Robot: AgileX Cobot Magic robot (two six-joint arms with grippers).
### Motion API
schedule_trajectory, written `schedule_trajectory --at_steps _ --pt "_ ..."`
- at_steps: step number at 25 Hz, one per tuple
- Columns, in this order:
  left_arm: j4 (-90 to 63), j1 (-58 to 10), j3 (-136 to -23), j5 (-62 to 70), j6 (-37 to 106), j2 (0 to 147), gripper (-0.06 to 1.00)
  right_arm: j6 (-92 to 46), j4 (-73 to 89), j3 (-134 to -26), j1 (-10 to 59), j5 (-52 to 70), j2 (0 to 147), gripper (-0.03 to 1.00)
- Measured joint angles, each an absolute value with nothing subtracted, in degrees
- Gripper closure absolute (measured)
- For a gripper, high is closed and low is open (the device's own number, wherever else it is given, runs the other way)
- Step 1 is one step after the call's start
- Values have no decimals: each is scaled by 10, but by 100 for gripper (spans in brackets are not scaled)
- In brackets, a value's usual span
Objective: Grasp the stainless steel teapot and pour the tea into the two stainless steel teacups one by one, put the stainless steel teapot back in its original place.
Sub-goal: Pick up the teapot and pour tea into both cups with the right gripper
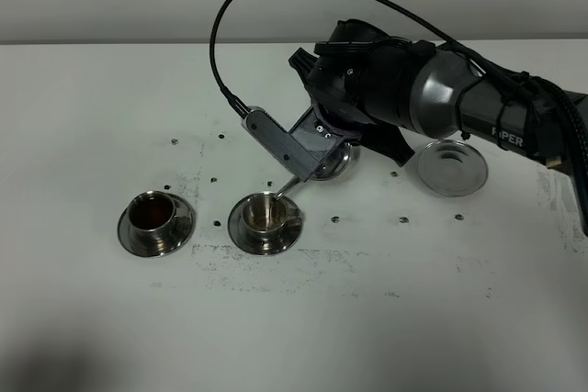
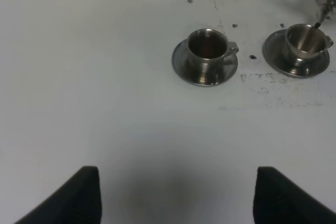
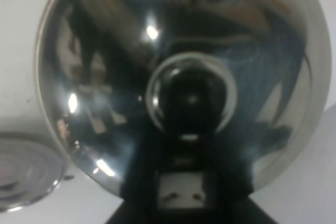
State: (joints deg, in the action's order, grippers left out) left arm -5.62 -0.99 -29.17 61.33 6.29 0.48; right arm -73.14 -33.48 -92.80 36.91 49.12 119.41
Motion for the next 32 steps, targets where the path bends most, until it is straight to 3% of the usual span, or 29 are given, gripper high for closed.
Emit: schedule_trajectory --at_steps 32 --pt "-56 -10 -292 613 62 5 36 -704 -423 -928 405 498 1194 79"
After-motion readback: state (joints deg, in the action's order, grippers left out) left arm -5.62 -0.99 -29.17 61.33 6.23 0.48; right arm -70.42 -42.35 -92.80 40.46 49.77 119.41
